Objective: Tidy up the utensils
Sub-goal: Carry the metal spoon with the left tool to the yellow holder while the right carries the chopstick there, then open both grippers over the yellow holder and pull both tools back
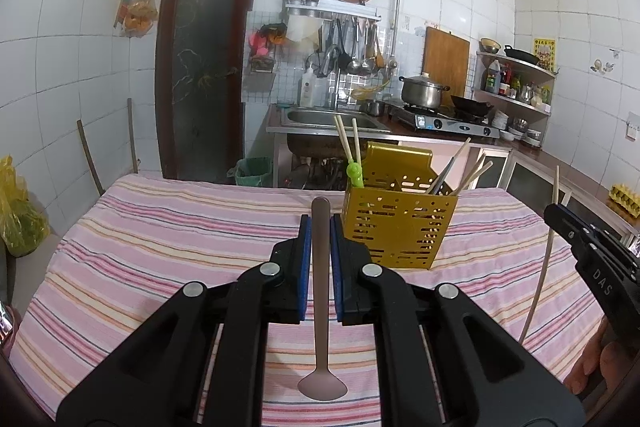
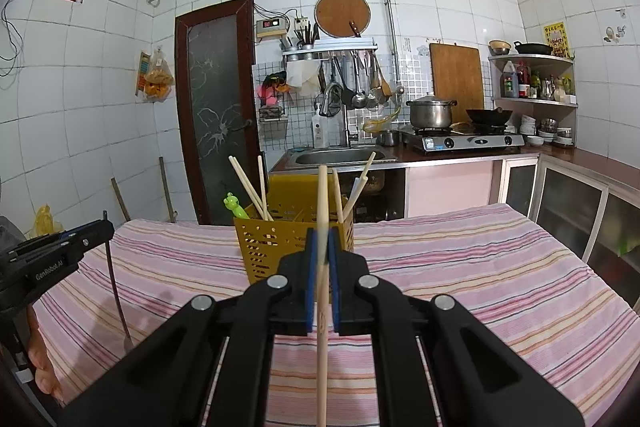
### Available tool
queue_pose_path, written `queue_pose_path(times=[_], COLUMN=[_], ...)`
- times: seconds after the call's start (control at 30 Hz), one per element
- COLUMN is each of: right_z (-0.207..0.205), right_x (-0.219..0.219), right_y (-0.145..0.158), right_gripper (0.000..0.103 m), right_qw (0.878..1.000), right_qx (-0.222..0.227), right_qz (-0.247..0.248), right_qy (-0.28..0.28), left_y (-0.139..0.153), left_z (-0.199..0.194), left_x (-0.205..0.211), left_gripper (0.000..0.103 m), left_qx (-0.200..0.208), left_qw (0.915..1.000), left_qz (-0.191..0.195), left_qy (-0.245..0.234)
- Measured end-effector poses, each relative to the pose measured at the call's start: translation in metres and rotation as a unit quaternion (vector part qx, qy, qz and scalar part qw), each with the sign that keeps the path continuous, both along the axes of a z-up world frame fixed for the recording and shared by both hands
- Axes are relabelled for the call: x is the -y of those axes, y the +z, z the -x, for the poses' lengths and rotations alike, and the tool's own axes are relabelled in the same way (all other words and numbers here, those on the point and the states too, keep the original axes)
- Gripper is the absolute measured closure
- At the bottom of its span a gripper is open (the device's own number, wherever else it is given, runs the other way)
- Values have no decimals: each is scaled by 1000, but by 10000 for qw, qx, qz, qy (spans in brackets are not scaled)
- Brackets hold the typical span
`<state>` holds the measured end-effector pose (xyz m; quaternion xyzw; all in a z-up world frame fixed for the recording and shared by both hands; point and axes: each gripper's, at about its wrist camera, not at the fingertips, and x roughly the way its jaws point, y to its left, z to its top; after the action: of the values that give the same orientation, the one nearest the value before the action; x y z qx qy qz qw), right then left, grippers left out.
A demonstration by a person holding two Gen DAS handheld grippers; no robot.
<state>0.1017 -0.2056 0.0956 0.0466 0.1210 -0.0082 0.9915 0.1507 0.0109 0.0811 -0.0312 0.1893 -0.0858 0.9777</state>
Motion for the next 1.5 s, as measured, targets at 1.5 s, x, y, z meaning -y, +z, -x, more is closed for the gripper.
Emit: queue_pose_path(times=[1.5], right_z=[-208], right_x=[-1], right_y=[52], right_gripper=[96], right_qw=[9911], right_qx=[1130], right_qz=[413], right_qy=[-568], left_y=[29], left_z=[-228], left_x=[84], left_gripper=[95], left_qx=[434], left_qw=[9963], left_qz=[127], left_qy=[-730])
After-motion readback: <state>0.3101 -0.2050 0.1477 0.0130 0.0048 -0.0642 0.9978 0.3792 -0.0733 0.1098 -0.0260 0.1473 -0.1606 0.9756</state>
